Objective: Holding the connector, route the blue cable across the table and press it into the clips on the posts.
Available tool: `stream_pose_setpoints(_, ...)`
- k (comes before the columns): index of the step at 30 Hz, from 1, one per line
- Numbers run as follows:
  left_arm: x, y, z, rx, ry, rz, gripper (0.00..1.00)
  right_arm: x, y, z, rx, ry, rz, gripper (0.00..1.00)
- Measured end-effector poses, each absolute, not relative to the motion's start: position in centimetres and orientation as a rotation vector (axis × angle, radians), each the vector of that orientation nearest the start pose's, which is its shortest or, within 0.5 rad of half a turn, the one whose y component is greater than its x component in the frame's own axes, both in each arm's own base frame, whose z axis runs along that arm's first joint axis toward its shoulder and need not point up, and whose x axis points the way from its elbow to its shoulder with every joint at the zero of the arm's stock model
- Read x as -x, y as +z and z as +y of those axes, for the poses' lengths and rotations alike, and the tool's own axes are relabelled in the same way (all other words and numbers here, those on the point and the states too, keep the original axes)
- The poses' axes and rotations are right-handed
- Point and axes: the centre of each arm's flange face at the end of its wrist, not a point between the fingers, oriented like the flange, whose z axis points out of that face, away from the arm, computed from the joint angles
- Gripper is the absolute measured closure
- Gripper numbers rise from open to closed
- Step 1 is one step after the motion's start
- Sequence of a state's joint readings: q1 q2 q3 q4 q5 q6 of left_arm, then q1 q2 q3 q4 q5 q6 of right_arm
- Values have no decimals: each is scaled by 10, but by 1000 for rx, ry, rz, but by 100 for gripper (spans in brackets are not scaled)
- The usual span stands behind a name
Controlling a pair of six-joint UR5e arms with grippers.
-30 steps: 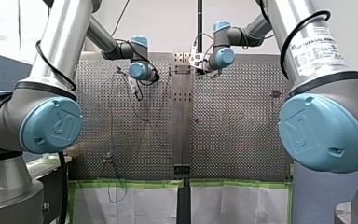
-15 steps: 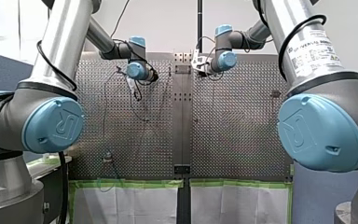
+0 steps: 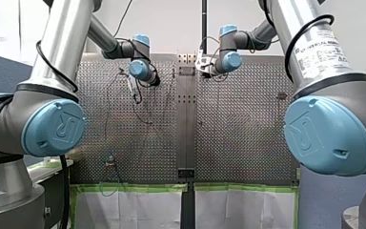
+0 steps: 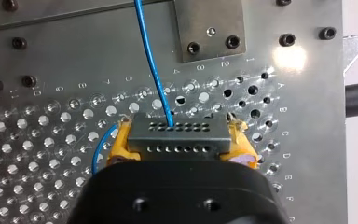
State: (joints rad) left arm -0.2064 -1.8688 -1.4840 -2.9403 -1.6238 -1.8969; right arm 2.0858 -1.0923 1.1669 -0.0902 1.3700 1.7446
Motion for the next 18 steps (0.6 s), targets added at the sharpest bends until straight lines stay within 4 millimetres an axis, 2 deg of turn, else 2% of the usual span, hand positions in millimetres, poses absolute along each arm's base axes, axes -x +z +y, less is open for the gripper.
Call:
stream_pose_setpoints(6,-549,403,-249,114,-368,1607,0,-471,424,-516,2267,-2526,1273,100)
stream_pose_setpoints(18,-495,409,-254,37,-450,1680,0,-469,433,-505,2283,-2494,1275,100)
